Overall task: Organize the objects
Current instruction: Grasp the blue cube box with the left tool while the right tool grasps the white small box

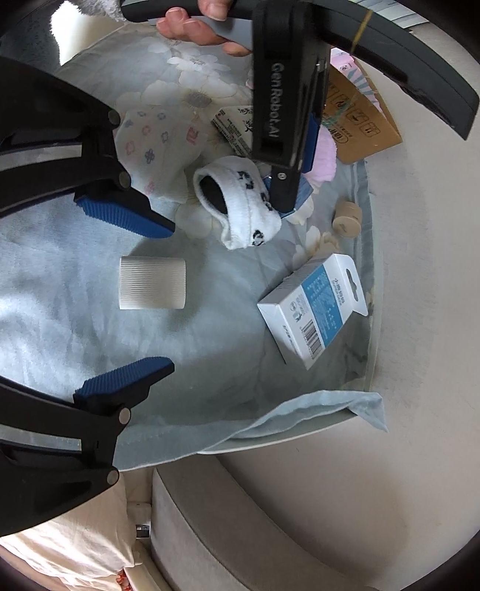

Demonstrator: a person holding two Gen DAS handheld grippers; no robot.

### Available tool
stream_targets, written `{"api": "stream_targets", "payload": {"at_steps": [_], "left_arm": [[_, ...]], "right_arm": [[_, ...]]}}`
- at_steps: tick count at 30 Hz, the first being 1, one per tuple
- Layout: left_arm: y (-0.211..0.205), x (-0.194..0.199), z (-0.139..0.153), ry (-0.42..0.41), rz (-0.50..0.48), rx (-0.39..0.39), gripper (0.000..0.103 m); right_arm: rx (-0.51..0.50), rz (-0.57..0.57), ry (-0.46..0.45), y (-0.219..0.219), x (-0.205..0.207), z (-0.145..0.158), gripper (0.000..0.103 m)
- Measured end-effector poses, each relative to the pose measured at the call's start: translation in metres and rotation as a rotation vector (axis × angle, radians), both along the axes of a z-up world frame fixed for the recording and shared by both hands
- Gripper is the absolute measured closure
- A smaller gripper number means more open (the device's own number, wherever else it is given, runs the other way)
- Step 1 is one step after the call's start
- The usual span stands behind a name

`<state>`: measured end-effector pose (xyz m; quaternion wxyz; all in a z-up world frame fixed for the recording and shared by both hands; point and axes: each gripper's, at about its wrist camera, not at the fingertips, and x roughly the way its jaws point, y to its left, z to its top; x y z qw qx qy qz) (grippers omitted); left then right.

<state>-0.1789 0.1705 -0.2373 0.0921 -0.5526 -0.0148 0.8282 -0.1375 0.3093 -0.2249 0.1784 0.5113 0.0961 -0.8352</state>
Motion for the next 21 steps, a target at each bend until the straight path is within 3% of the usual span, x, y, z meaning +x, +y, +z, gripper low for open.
{"api": "stream_targets", "payload": {"at_steps": [3, 5, 8, 10, 21], "left_arm": [[-0.001, 0.002, -0.004, -0.015, -0.006, -0.007, 0.057], [-0.001, 0.001, -0.010, -0.034, -0.008, -0.007, 0.065], [-0.001, 0.002, -0.011, -0.026, -0.008, -0.006, 0.066], [-0.002, 0.001, -0.010, -0.024, -0.003, 0.001, 0.066], [-0.017, 0.004, 0.022, 0.048, 0.038, 0.055, 0.067]], "right_arm": [[0.008, 0.011, -0.009, -0.003, 0.001, -0.004, 0.051], [0.015, 0.018, -0.012, -0.005, 0.002, -0.007, 0.057], [0.026, 0.030, -0.028, -0.007, 0.001, -0.012, 0.073], [0.025, 0.035, -0.022, -0.008, 0.002, -0.011, 0.077], [-0.013, -0.003, -0.009, -0.002, -0.003, 0.002, 0.077]]}}
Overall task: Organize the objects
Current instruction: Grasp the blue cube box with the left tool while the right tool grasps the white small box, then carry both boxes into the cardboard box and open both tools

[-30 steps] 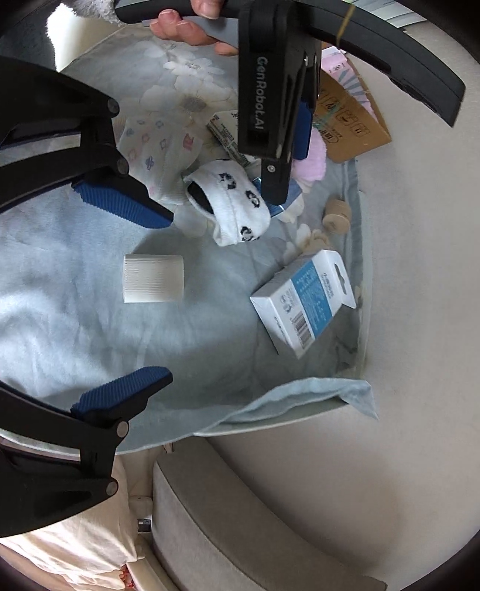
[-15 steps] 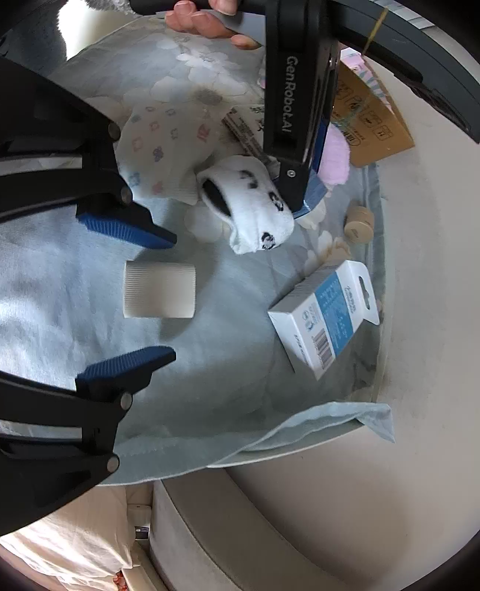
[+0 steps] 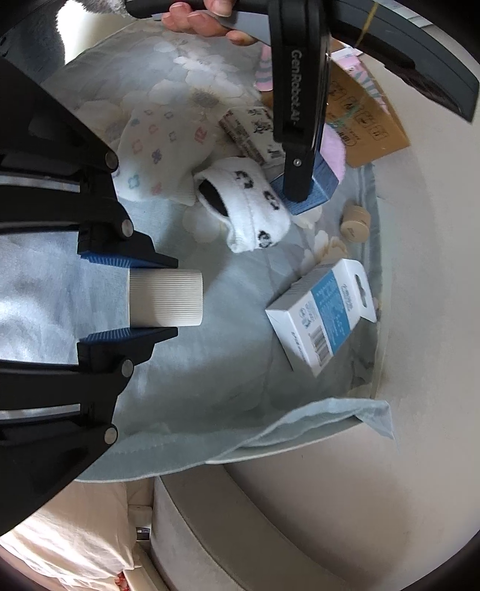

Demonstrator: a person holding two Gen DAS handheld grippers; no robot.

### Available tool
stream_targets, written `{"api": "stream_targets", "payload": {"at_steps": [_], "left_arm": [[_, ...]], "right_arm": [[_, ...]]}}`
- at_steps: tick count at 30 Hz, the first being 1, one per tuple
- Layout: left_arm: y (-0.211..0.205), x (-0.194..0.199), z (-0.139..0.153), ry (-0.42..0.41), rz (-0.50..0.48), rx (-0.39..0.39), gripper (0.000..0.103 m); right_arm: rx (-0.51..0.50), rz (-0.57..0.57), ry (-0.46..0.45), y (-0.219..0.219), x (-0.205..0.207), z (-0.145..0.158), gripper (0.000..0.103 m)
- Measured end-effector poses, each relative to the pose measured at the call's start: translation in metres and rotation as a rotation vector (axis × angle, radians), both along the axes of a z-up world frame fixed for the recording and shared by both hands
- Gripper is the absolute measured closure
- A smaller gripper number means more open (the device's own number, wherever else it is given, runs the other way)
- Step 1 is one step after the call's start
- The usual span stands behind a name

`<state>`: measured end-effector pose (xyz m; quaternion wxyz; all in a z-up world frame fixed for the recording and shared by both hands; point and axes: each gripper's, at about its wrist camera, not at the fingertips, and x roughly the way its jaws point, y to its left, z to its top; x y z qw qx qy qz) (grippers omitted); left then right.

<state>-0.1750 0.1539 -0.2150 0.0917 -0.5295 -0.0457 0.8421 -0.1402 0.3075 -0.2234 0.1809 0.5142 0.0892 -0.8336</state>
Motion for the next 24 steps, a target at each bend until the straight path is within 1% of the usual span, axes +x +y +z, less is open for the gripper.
{"api": "stream_targets", "payload": {"at_steps": [3, 6, 7, 12, 18, 21, 24], "left_arm": [[0.001, 0.007, 0.022, 0.037, 0.008, 0.009, 0.067], [-0.004, 0.014, 0.048, 0.065, 0.026, 0.025, 0.067], [-0.004, 0.013, 0.052, 0.073, 0.034, 0.033, 0.067], [-0.019, 0.025, 0.095, 0.127, 0.083, 0.055, 0.067], [-0.058, 0.040, 0.131, 0.166, 0.130, 0.056, 0.067], [-0.079, 0.048, 0.145, 0.185, 0.144, 0.044, 0.067], [-0.110, 0.059, 0.160, 0.198, 0.161, 0.040, 0.067]], "right_arm": [[0.004, -0.007, 0.011, 0.001, 0.000, 0.011, 0.077], [0.005, -0.005, 0.020, 0.001, 0.000, 0.030, 0.077], [0.006, -0.004, 0.019, 0.000, 0.000, 0.036, 0.077], [-0.003, 0.013, 0.024, -0.010, 0.000, 0.078, 0.077], [0.002, 0.041, 0.063, -0.032, 0.001, 0.125, 0.077], [-0.024, 0.040, 0.072, -0.051, -0.002, 0.142, 0.077], [-0.028, 0.044, 0.094, -0.072, -0.007, 0.154, 0.077]]}}
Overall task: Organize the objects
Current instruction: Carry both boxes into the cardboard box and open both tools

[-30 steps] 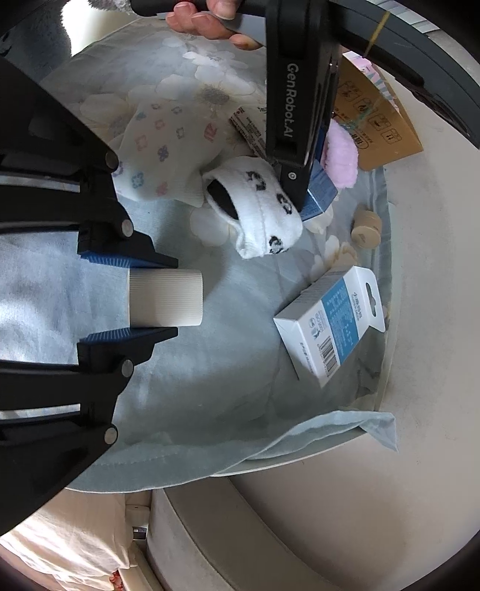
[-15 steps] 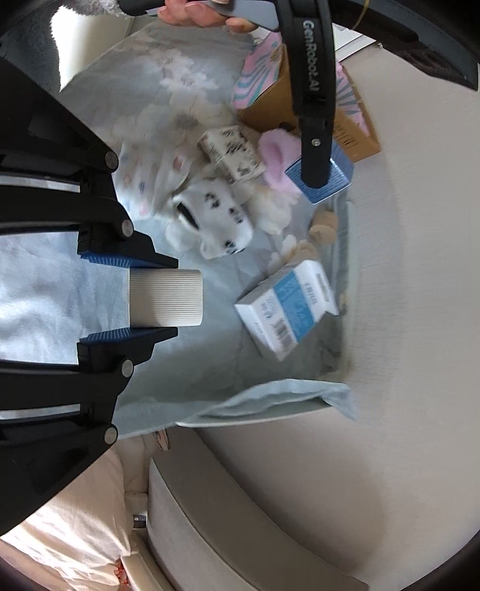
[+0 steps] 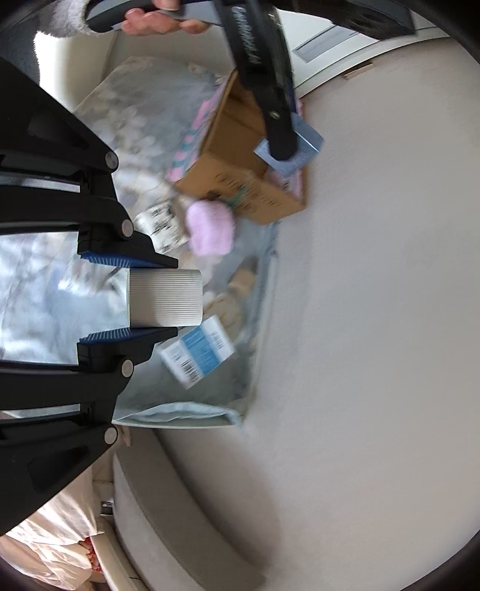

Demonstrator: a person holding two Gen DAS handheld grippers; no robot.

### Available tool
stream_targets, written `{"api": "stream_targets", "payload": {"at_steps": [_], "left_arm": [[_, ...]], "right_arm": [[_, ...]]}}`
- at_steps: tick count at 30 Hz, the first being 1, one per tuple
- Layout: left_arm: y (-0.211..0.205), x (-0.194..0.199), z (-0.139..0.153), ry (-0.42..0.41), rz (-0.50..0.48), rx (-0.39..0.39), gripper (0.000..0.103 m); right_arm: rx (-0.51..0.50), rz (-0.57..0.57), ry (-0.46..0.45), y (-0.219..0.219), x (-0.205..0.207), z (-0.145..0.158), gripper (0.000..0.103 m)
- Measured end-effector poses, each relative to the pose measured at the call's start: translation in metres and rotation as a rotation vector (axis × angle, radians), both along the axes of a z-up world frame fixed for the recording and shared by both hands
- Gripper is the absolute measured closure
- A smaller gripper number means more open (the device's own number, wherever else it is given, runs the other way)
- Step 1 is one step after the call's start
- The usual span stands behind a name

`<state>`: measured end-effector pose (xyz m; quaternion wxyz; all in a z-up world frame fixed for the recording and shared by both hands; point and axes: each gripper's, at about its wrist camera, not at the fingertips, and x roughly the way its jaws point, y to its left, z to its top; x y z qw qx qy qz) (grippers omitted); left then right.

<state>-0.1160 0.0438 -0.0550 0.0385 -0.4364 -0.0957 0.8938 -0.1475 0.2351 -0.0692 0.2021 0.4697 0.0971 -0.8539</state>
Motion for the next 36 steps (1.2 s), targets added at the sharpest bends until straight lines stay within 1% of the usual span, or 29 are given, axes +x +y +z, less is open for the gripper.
{"api": "stream_targets", "payload": {"at_steps": [4, 8, 12, 16, 22, 26, 32, 36], "left_arm": [[-0.038, 0.002, 0.010, 0.014, 0.029, -0.005, 0.067], [-0.075, 0.006, 0.013, 0.016, 0.051, -0.014, 0.067], [-0.115, 0.011, 0.008, 0.011, 0.083, -0.004, 0.067], [-0.148, 0.013, -0.003, -0.002, 0.111, 0.000, 0.067], [-0.196, 0.010, -0.028, -0.041, 0.144, -0.005, 0.067], [-0.220, 0.004, -0.054, -0.090, 0.155, 0.001, 0.067], [-0.239, -0.005, -0.098, -0.169, 0.150, 0.005, 0.067], [-0.240, -0.011, -0.112, -0.194, 0.135, -0.007, 0.067]], "right_arm": [[-0.017, 0.014, 0.007, -0.032, -0.011, 0.012, 0.077], [-0.034, 0.033, 0.009, -0.069, -0.021, 0.019, 0.077], [-0.049, 0.051, -0.004, -0.107, -0.032, 0.020, 0.077], [-0.049, 0.073, -0.023, -0.145, -0.041, 0.013, 0.077], [-0.035, 0.091, -0.059, -0.190, -0.053, -0.006, 0.077], [-0.027, 0.084, -0.102, -0.212, -0.062, -0.025, 0.077], [0.005, 0.082, -0.171, -0.241, -0.070, -0.067, 0.077], [0.011, 0.059, -0.216, -0.248, -0.075, -0.090, 0.077]]}}
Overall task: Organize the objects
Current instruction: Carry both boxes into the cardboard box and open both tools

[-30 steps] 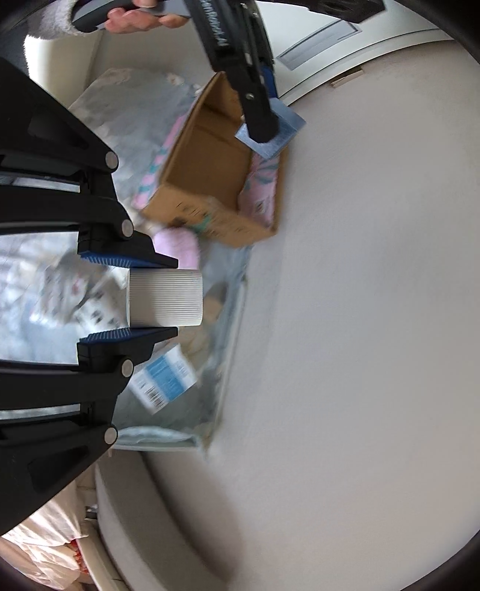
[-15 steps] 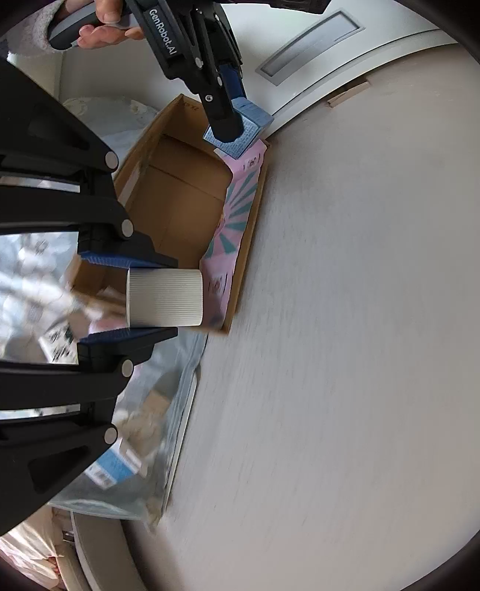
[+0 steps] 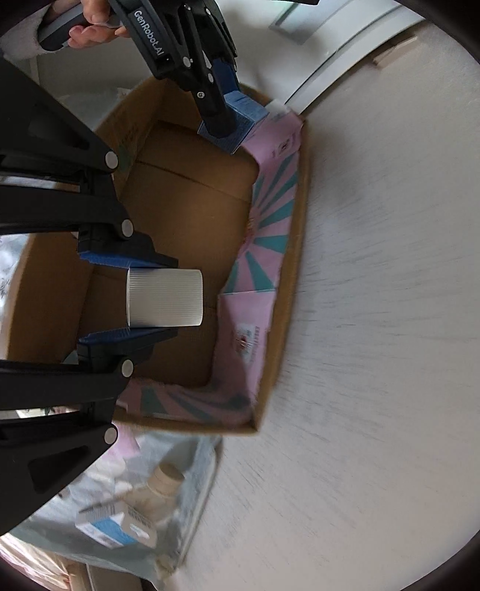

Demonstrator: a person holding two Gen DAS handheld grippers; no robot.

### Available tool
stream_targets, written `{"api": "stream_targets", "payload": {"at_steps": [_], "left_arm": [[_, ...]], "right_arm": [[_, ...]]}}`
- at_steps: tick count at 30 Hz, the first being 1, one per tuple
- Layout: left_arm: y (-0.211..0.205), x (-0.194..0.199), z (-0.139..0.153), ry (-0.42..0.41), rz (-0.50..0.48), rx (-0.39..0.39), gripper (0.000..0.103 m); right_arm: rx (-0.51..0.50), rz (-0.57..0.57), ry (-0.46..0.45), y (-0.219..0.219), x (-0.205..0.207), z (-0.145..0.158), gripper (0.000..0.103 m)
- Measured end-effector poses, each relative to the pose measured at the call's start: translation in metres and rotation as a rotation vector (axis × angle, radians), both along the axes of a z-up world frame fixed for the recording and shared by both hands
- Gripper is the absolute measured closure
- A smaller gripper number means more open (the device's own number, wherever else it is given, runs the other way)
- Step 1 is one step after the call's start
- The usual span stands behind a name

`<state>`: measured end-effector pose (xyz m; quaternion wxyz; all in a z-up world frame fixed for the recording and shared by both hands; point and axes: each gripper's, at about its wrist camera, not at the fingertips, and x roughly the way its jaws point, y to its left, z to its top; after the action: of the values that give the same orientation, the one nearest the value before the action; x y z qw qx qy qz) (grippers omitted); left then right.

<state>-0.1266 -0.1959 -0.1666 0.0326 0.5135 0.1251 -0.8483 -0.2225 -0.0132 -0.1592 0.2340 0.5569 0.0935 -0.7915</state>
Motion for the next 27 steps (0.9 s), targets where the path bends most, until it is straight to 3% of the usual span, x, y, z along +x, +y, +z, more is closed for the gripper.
{"api": "stream_targets", "payload": {"at_steps": [13, 15, 16, 17, 18, 20, 27], "left_arm": [[-0.001, -0.007, -0.017, -0.032, -0.015, -0.020, 0.066], [-0.002, -0.010, -0.015, -0.040, -0.006, -0.026, 0.052], [-0.003, -0.011, -0.013, -0.041, -0.004, -0.022, 0.014], [-0.004, -0.010, -0.011, -0.032, -0.003, -0.012, 0.002], [-0.006, -0.010, -0.009, -0.015, 0.013, 0.000, 0.000], [-0.009, -0.011, -0.007, -0.014, 0.025, 0.008, 0.000], [-0.002, -0.010, 0.000, 0.000, 0.022, 0.007, 0.000]], "right_arm": [[0.003, -0.042, -0.054, -0.009, -0.015, -0.020, 0.077], [0.002, -0.038, -0.053, -0.009, -0.016, -0.020, 0.075], [0.001, -0.030, -0.055, -0.009, -0.016, -0.019, 0.071], [-0.001, -0.026, -0.049, -0.009, -0.015, -0.017, 0.053], [-0.007, -0.019, -0.042, -0.009, -0.015, -0.015, 0.029], [-0.022, 0.009, -0.044, -0.007, -0.012, -0.011, 0.015], [-0.009, 0.042, -0.030, -0.003, -0.003, -0.002, 0.015]]}}
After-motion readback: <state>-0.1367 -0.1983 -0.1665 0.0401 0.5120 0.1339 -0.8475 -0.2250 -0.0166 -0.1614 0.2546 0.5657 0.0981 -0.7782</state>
